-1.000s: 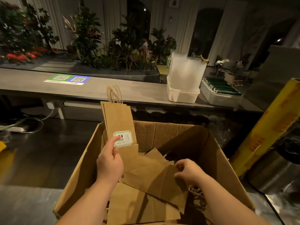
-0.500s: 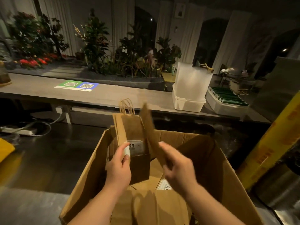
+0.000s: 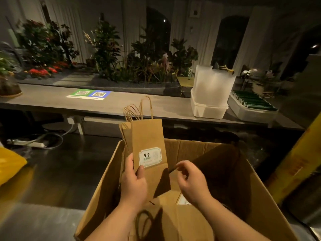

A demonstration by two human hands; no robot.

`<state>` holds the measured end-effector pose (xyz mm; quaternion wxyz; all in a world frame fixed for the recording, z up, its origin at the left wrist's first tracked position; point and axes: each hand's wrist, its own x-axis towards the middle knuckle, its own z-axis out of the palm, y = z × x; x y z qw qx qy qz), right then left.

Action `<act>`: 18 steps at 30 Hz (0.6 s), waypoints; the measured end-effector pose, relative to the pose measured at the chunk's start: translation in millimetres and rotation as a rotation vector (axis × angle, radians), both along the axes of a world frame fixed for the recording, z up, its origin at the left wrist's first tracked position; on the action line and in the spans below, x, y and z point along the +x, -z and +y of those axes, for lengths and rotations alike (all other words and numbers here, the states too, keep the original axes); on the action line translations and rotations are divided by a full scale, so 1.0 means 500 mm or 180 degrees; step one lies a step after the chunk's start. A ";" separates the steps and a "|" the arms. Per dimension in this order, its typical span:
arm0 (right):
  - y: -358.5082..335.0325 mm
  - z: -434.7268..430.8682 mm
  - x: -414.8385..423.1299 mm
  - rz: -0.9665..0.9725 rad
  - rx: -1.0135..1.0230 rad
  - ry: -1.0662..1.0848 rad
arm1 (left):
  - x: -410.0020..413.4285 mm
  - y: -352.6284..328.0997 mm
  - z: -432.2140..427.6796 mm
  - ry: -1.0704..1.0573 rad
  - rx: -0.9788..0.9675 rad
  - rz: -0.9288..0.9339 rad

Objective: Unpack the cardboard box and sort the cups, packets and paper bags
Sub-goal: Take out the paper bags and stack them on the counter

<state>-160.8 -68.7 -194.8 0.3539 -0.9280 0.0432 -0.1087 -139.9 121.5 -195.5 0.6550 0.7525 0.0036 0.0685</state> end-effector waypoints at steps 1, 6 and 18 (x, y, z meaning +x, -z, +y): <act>0.017 -0.024 0.012 0.0222 -0.0208 0.0169 | 0.002 0.001 0.003 -0.0034 0.0002 -0.0039; 0.108 -0.069 0.016 0.2045 -0.0896 -0.0609 | -0.002 -0.003 -0.003 -0.0079 0.0210 -0.0324; 0.025 -0.111 0.000 0.2367 0.0126 -0.0568 | -0.003 -0.001 0.000 -0.0249 0.0316 -0.0438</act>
